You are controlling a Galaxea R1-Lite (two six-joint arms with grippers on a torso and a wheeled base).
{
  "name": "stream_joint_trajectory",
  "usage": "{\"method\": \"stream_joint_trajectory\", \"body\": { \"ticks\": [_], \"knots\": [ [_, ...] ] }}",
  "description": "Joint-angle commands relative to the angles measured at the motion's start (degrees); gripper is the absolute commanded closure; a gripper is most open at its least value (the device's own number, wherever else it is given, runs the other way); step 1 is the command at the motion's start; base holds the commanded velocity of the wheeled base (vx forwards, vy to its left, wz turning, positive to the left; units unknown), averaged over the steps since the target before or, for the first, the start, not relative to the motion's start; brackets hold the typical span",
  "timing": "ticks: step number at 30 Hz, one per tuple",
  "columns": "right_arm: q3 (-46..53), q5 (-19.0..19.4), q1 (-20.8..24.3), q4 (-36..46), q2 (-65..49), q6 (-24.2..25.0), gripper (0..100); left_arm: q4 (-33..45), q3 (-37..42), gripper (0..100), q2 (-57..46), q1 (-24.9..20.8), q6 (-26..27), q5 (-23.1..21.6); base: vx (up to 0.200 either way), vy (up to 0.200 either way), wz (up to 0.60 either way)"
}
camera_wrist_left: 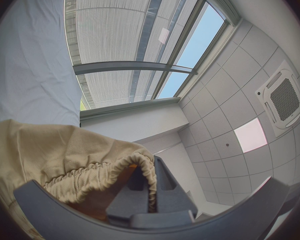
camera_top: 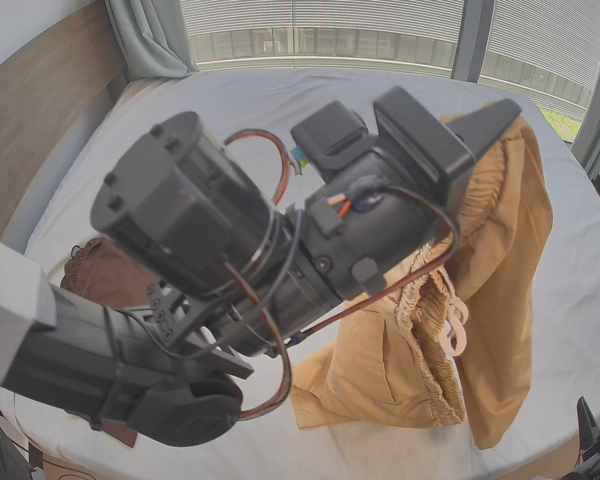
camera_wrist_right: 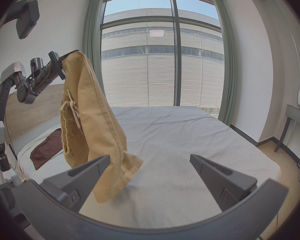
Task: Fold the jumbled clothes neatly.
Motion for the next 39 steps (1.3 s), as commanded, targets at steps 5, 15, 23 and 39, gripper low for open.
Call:
{"method": "stream_joint_trajectory", "body": {
  "ticks": [5, 15, 23, 39],
  "knots": [
    [1.01, 0.01, 0.0, -0.01, -0.93, 0.01, 0, 0.6, 9.91, 100, -3.45, 7.77, 1.41, -0.21, 0.0, 0.0, 0.0],
    [1.01, 0.01, 0.0, -0.01, -0.93, 0.01, 0, -8.81, 23.79, 100, 2.18, 16.38, 9.67, -5.14, 0.0, 0.0, 0.0],
    [1.01, 0.01, -0.09, -0.01, -0.93, 0.01, 0, -9.07, 29.07, 100, 3.06, 19.55, 11.95, -5.05, 0.0, 0.0, 0.0],
    [1.01, 0.01, 0.0, -0.01, -0.93, -0.08, 0, -9.07, 35.48, 100, 2.97, 29.13, 17.58, -5.05, 0.0, 0.0, 0.0]
  ]
}}
